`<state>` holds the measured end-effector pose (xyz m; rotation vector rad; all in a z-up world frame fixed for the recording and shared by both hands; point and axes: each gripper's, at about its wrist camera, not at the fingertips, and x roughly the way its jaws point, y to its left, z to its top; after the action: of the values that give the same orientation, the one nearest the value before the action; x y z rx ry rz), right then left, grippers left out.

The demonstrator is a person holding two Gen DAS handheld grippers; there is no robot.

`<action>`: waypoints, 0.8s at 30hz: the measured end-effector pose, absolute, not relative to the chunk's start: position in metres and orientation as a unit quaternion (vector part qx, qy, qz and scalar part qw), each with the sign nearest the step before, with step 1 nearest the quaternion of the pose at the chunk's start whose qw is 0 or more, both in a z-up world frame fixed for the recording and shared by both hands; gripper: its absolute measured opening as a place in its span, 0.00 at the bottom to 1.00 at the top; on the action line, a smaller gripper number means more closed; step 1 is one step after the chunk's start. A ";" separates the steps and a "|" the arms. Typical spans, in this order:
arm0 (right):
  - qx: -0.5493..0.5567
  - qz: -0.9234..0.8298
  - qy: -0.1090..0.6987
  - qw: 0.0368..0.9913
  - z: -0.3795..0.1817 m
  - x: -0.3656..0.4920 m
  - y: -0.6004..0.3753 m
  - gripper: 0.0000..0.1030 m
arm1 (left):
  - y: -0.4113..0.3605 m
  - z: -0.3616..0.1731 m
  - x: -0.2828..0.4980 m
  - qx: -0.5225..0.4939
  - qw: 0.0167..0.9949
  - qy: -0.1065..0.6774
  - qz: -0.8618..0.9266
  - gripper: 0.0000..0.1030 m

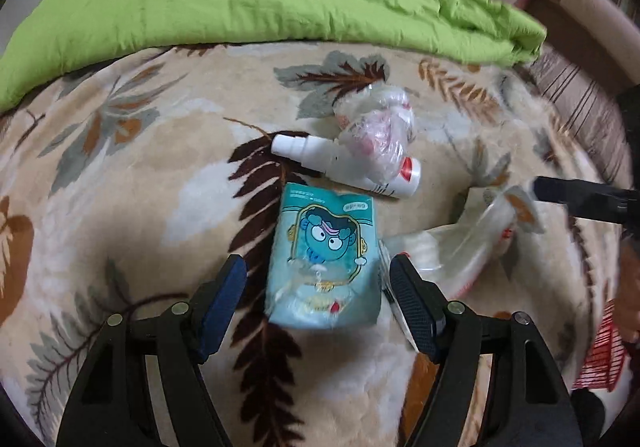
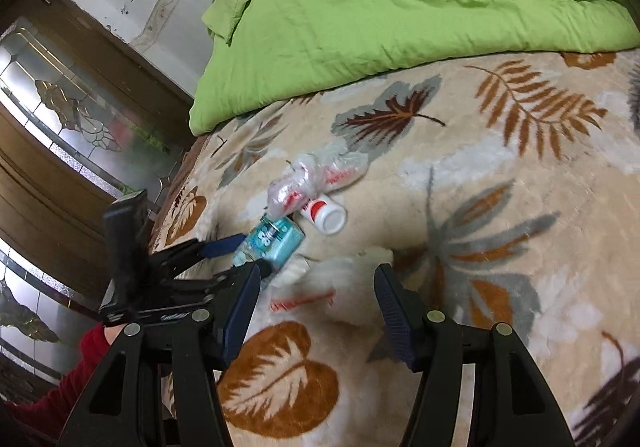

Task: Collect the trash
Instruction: 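Grasp the blue snack pouch with the left tool while the right tool grasps the clear plastic bag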

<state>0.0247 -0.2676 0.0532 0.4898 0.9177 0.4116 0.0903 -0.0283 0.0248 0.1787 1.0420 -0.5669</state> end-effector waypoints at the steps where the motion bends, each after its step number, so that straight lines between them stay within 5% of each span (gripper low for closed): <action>1: 0.236 0.193 0.435 0.847 0.052 0.022 -0.270 0.63 | -0.033 0.022 0.092 0.097 0.827 0.491 -0.256 0.71; 4: 0.272 0.182 0.434 0.839 0.047 0.014 -0.280 0.63 | -0.042 0.016 0.095 0.120 0.840 0.481 -0.219 0.69; 8: 0.305 0.160 0.431 0.834 0.039 0.001 -0.283 0.70 | -0.036 0.016 0.097 0.101 0.862 0.464 -0.178 0.46; 11: 0.335 0.146 0.442 0.819 0.029 -0.008 -0.278 0.70 | -0.021 0.020 0.093 0.065 0.869 0.460 -0.169 0.41; 24: 0.338 0.067 0.469 0.813 0.016 0.031 -0.221 0.70 | 0.036 0.029 0.054 -0.014 0.879 0.450 -0.160 0.40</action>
<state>0.0310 -0.2205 0.0156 0.7217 1.0016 0.1434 0.0544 0.0362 0.0289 -0.0293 0.9382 -0.3333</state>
